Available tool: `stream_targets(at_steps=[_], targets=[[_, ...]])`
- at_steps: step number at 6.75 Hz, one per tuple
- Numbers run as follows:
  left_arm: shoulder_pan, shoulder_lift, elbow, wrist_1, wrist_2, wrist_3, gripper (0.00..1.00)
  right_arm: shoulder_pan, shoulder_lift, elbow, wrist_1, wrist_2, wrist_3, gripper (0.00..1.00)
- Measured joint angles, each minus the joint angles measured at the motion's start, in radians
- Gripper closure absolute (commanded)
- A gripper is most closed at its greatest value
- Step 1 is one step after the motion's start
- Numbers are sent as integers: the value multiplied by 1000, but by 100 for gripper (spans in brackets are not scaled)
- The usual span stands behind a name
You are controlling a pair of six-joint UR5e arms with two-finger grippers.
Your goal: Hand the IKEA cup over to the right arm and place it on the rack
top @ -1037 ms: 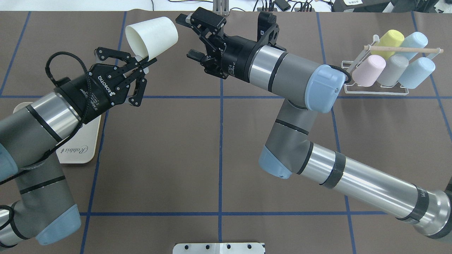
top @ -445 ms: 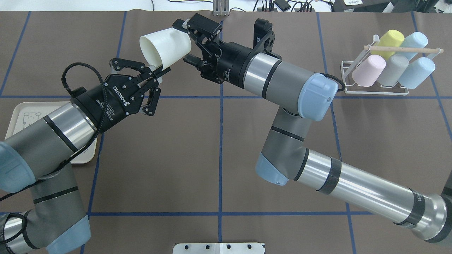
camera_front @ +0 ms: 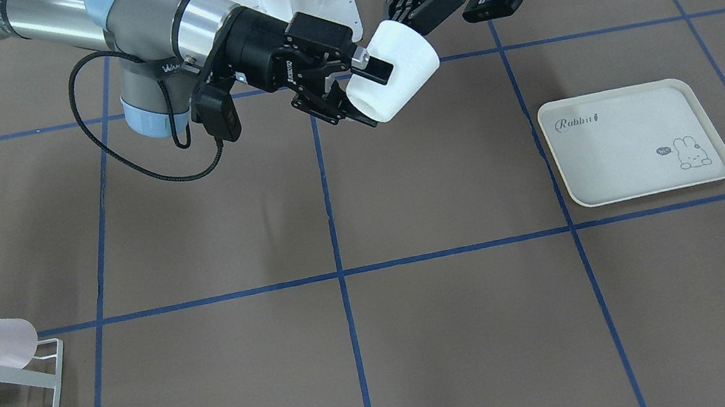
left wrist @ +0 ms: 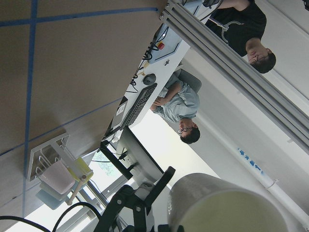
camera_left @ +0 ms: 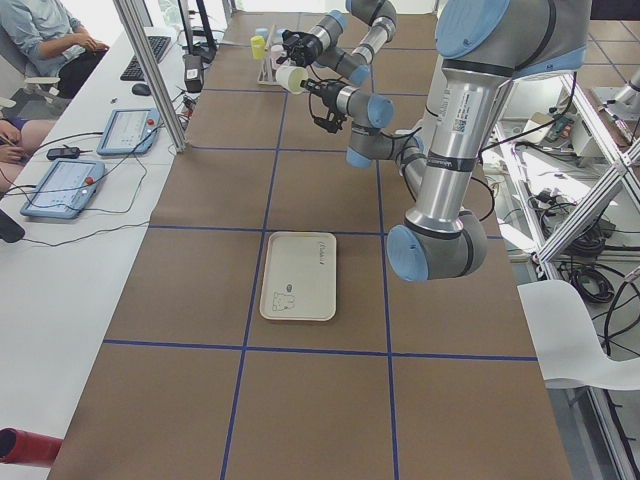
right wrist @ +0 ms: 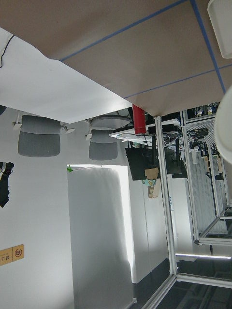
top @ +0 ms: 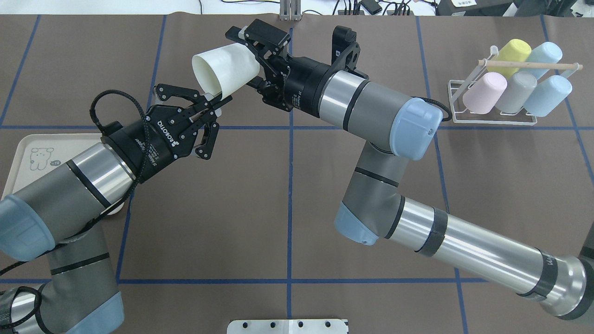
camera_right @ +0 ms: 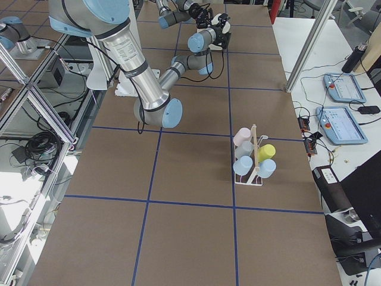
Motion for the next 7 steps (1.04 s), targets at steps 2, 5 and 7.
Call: stream_targets(at_steps=[2, 5, 7], targets=[[3, -5, 2, 2, 1, 0, 100, -3, 0, 1, 0, 0, 0, 2], [9, -6, 10, 4, 1, 1, 100, -7, 0, 1, 1, 2, 0, 70], [10, -5, 11, -1, -2, 2, 1, -10, -1, 0, 1, 2, 9, 100]])
